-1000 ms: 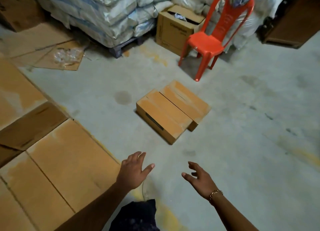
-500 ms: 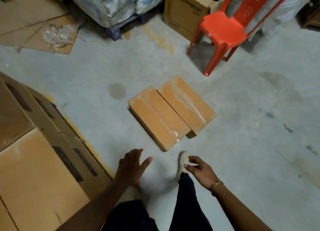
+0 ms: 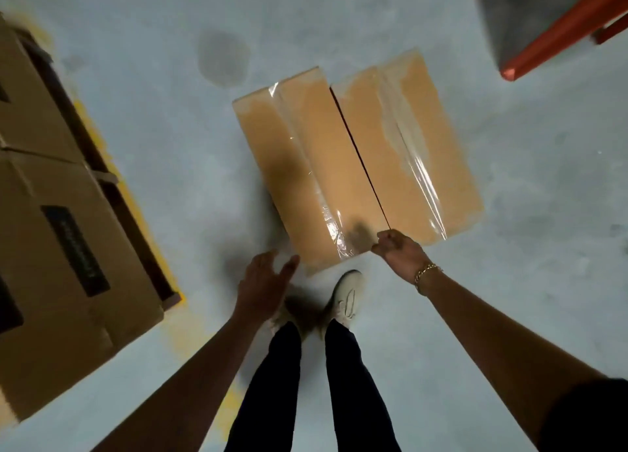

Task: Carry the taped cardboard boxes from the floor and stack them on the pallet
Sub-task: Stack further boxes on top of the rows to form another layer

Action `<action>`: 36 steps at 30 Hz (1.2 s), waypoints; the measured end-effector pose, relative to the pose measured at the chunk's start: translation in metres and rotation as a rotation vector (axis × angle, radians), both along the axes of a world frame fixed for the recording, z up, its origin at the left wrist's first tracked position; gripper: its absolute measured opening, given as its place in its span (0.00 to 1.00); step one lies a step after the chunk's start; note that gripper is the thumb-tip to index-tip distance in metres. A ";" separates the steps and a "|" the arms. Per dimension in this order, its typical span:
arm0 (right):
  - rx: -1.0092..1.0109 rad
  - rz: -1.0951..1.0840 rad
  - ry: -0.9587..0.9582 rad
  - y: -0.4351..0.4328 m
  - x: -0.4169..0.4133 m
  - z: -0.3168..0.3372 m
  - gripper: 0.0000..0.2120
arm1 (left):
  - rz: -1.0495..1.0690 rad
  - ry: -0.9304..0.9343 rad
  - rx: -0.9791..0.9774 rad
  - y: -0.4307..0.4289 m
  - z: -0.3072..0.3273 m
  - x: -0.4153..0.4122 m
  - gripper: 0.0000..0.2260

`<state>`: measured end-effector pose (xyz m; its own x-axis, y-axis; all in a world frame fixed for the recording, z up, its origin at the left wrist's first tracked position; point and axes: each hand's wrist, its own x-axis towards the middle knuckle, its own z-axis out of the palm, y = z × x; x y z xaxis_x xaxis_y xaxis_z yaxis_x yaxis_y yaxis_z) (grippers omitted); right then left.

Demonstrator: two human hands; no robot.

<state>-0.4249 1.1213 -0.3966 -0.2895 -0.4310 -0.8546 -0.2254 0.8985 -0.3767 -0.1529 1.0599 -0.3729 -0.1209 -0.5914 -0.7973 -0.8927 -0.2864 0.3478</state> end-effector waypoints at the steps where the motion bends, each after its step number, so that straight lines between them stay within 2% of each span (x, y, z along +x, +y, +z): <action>1: 0.000 0.002 0.017 -0.009 -0.005 -0.024 0.13 | 0.051 0.014 0.008 -0.005 -0.024 -0.007 0.46; 3: -0.007 0.020 0.048 -0.023 -0.013 -0.072 0.16 | 0.152 0.049 0.025 -0.014 -0.074 -0.017 0.48; 7: -0.051 0.035 0.084 -0.040 -0.018 -0.145 0.29 | 0.326 0.088 0.047 -0.019 -0.161 -0.023 0.36; 9: -0.072 0.031 0.133 -0.043 -0.018 -0.172 0.38 | 0.405 0.097 0.072 -0.015 -0.194 -0.023 0.38; 11: -0.076 0.062 0.238 -0.042 -0.017 -0.191 0.42 | 0.440 0.105 0.121 -0.009 -0.214 -0.022 0.45; 14: -0.105 0.025 0.317 -0.038 -0.009 -0.212 0.42 | 0.478 0.125 0.160 -0.003 -0.238 -0.019 0.48; 18: -0.119 -0.012 0.265 -0.031 -0.004 -0.235 0.37 | 0.578 0.131 0.131 -0.006 -0.273 -0.010 0.39; 21: -0.113 -0.039 0.149 -0.025 -0.008 -0.254 0.38 | 0.732 0.139 0.134 -0.010 -0.280 0.000 0.34; 25: -0.107 -0.182 -0.091 -0.025 -0.009 -0.284 0.39 | 0.712 0.219 0.161 -0.008 -0.299 0.015 0.36; 28: -0.164 -0.183 -0.074 -0.030 0.000 -0.286 0.33 | 0.702 0.257 0.148 -0.005 -0.311 0.018 0.37; 31: -0.220 -0.202 -0.047 -0.031 0.005 -0.279 0.28 | 0.719 0.318 0.120 -0.007 -0.297 0.019 0.38; 36: -0.265 -0.230 -0.079 -0.040 0.022 -0.219 0.35 | 0.743 0.414 0.082 -0.015 -0.230 0.030 0.33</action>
<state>-0.4025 1.0816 -0.6157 -0.3424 -0.5717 -0.7456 0.0099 0.7913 -0.6113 -0.1234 1.0446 -0.6025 -0.0156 -0.5752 -0.8179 -0.2682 -0.7856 0.5576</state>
